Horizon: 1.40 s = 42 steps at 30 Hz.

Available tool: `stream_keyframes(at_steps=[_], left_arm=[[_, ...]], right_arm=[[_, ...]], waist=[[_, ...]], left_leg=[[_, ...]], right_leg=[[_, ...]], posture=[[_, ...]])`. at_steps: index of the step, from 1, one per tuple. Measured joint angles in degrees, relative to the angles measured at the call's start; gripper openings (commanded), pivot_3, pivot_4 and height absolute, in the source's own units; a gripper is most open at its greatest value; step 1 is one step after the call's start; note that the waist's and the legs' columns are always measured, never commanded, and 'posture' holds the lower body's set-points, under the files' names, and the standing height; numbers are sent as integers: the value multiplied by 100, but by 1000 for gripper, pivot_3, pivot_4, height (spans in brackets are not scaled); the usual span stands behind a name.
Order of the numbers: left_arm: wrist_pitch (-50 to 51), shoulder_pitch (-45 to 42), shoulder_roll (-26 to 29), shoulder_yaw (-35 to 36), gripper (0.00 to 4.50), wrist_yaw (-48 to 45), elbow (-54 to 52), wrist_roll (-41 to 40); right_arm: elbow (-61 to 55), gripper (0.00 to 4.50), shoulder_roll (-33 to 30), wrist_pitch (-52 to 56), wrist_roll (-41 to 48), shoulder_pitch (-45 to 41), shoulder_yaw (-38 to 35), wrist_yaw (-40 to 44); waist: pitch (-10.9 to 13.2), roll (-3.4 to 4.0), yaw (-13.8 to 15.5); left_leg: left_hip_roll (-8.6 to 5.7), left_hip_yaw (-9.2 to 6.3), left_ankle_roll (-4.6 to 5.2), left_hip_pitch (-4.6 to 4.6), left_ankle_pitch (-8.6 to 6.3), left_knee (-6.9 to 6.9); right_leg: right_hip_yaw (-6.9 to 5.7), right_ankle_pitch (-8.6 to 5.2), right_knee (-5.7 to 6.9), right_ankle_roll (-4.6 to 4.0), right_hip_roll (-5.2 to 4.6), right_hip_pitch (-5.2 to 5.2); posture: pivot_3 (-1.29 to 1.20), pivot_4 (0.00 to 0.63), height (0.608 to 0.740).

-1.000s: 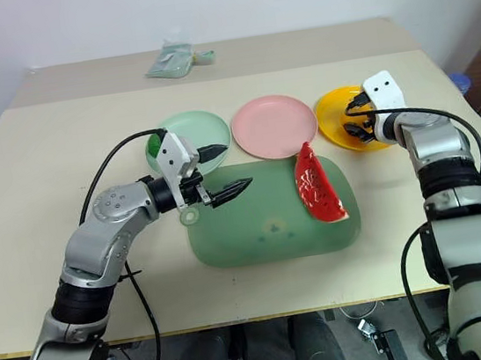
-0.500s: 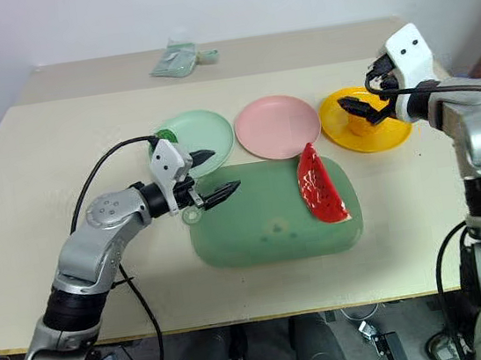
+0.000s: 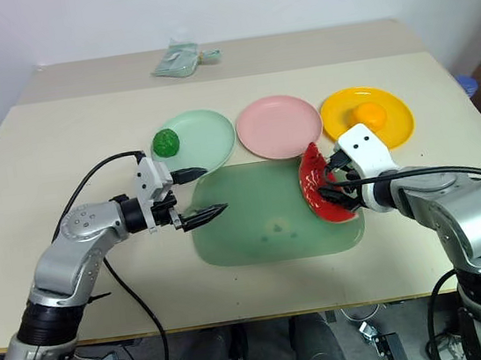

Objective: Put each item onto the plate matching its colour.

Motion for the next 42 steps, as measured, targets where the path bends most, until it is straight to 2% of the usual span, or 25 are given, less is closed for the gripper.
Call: stream_keyframes(at_steps=[4, 8, 12, 15, 17, 23, 26, 30, 35, 37, 42], left_arm=[[-3, 0, -50, -48, 4500, 25, 0, 3], [-11, 43, -34, -18, 4500, 119, -1, 25], [5, 212, -4, 249, 4500, 356, -4, -3], [30, 378, 106, 540, 4500, 545, -13, -4], [49, 523, 152, 652, 4500, 649, -30, -1], [153, 869, 262, 725, 4500, 826, -364, -3], [203, 952, 285, 794, 4500, 919, -566, -13], [276, 1103, 287, 860, 4500, 1063, -768, -19], [355, 1254, 259, 1108, 4500, 1317, -880, -51], [373, 1385, 226, 1375, 4500, 1435, -981, -168], [388, 1868, 276, 1896, 4500, 1520, -1092, -290]], right_arm=[[-1, 278, 16, 11, 15, 1, -1, -49], [9, 278, -45, -113, 113, -208, -2, 83], [501, 278, 217, -876, 95, -1347, 258, 190], [1649, 278, 568, -1749, -354, -2114, 931, 99], [2827, 278, 861, -2387, -706, -2544, 1382, 76], [5760, 278, 1310, -4141, -1484, -3253, 1979, 378], [6460, 1410, 1326, -4677, -1681, -3430, 2038, 672], [6686, 3325, 1249, -5084, -1886, -3508, 2052, 1006], [5948, 3325, 753, -5485, -1878, -3204, 1873, 1544], [5256, 3325, 301, -5884, -1646, -2649, 1443, 1928], [4472, 3325, -469, -6144, -1003, -1149, 285, 2608]], waist=[[0, 0, -1], [0, 0, -8], [0, 1, -71], [0, 0, -52], [0, 0, -31], [1, -1, -22], [2, 1, -40], [2, 1, -53], [2, 1, -13], [2, 1, 21], [2, 1, -3]], left_leg=[[0, 0, 1, 0, 0, 0], [0, 0, 1, 1, 0, 0], [4, 0, 0, 6, 1, -4], [4, 2, -3, 8, 3, -2], [-1, 6, -3, 6, 3, -1], [-11, 5, 4, -4, 5, 0], [-9, 5, 2, -3, 6, -1], [-6, 5, -1, -1, 8, -2], [-6, 4, 0, -3, 7, -2], [-6, -4, 2, -3, 5, -3], [-8, 2, 7, 3, 2, -4]], right_leg=[[0, 0, 1, 0, 2, 0], [0, 0, 1, 0, 4, 0], [3, 0, 7, 0, 12, -5], [2, 0, 7, 0, 11, -2], [1, 0, 6, 0, 8, -2], [-6, 1, 0, 1, 1, -6], [-8, 0, 1, 1, 2, -8], [-7, 0, 4, 1, 3, -8], [-7, 0, 2, 1, 0, -7], [-13, 0, -5, 1, -2, 0], [-15, 1, -10, 1, -13, 9]], posture=[[0, 150, 740], [0, 150, 740], [0, 150, 740], [0, 150, 740], [0, 150, 740], [0, 150, 740], [0, 150, 740], [0, 150, 740], [0, 150, 740], [0, 150, 740], [0, 150, 740]])
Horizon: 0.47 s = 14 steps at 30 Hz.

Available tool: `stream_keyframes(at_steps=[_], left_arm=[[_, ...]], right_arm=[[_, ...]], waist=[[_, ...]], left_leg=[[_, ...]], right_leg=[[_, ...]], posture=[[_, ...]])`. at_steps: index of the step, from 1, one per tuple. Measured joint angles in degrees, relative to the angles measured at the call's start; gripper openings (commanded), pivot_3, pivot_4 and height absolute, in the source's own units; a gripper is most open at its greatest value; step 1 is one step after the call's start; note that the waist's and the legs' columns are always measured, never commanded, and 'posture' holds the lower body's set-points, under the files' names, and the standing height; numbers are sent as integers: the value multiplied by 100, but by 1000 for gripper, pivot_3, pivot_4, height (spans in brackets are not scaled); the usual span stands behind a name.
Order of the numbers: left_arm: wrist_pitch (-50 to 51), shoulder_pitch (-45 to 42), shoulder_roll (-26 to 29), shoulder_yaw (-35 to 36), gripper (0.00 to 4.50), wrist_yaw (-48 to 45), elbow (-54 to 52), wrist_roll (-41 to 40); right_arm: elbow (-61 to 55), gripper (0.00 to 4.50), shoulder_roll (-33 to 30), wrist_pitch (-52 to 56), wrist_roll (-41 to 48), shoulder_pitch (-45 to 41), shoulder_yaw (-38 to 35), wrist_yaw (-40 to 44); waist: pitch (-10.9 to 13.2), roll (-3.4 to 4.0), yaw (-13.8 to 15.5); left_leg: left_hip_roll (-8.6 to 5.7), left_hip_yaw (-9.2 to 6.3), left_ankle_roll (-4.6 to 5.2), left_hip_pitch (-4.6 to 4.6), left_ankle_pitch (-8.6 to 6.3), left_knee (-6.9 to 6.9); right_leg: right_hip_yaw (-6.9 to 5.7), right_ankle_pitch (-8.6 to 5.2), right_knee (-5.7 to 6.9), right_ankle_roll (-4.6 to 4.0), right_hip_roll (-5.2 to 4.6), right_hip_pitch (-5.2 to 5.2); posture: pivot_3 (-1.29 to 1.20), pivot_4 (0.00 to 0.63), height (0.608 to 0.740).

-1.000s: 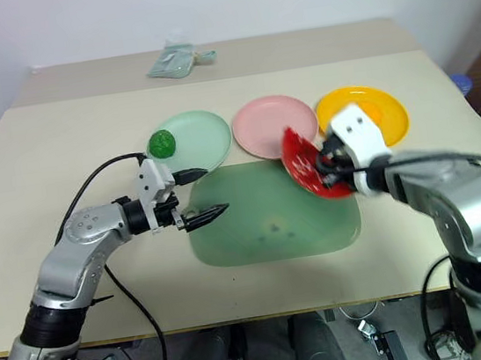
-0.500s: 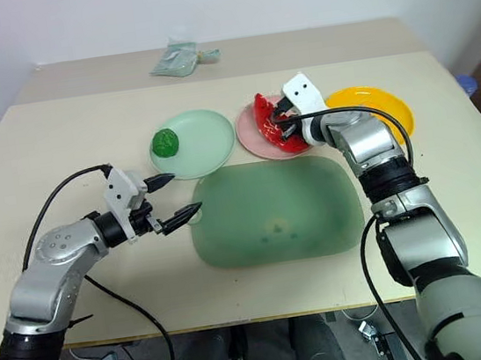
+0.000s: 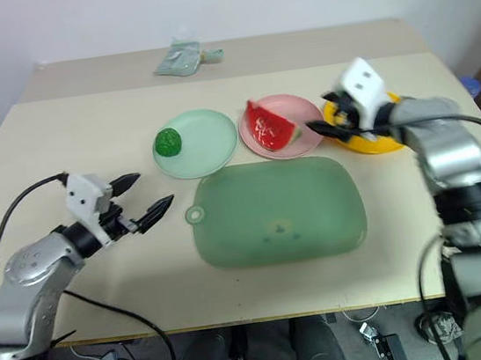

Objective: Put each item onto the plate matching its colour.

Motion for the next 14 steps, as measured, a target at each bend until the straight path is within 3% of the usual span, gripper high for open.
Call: stream_keyframes(at_steps=[8, 14], left_arm=[[-48, 400, -50, 165, 4500, 81, -75, -64], [-159, 884, -40, 470, 4500, 106, -83, -95]], right_arm=[[-906, 3325, -101, 330, 831, 1586, -1244, 176], [-1441, 3325, -252, 530, 1251, 2275, -1675, 442]], waist=[[-2, 4, 0], [-2, 4, -3]], left_leg=[[5, 6, -1, 18, 0, -10], [3, 7, 27, 23, -17, -8]], right_leg=[[0, -1, 12, -1, -3, 4], [-1, -1, 6, -2, -8, 12]], posture=[[0, 150, 740], [0, 150, 740]])
